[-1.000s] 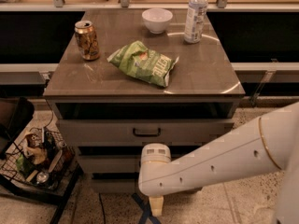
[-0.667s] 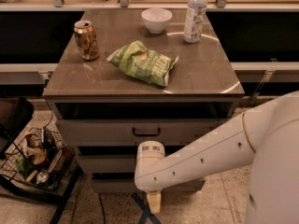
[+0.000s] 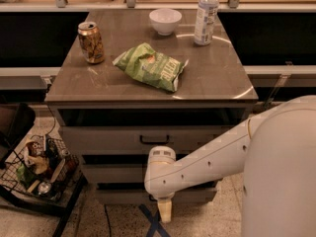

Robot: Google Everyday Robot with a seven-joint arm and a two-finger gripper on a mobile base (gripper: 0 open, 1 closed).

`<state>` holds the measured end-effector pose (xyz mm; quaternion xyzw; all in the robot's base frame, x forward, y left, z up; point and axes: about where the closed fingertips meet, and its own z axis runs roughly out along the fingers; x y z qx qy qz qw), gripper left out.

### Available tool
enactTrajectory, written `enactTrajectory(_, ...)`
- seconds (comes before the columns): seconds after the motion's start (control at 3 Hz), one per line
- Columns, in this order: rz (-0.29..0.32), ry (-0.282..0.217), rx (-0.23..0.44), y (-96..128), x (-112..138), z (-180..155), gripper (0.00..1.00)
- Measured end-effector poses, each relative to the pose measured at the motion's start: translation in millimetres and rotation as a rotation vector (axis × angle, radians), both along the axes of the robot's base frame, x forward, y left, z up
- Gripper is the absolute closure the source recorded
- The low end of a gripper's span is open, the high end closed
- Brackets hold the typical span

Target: Open middle drawer

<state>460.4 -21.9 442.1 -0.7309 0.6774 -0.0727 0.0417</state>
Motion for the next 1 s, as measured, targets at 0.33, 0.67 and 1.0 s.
enactTrajectory(0.33,0.008,0.010,0.024,0.7,7.0,-10.0,0.00)
enactTrajectory(0.67,0.022,0.028,0.041,3.8,8.6,-19.8,0.00)
enactTrajectory(1.0,0.035,0.045,0.047,5.4,8.2,-28.0,0.00)
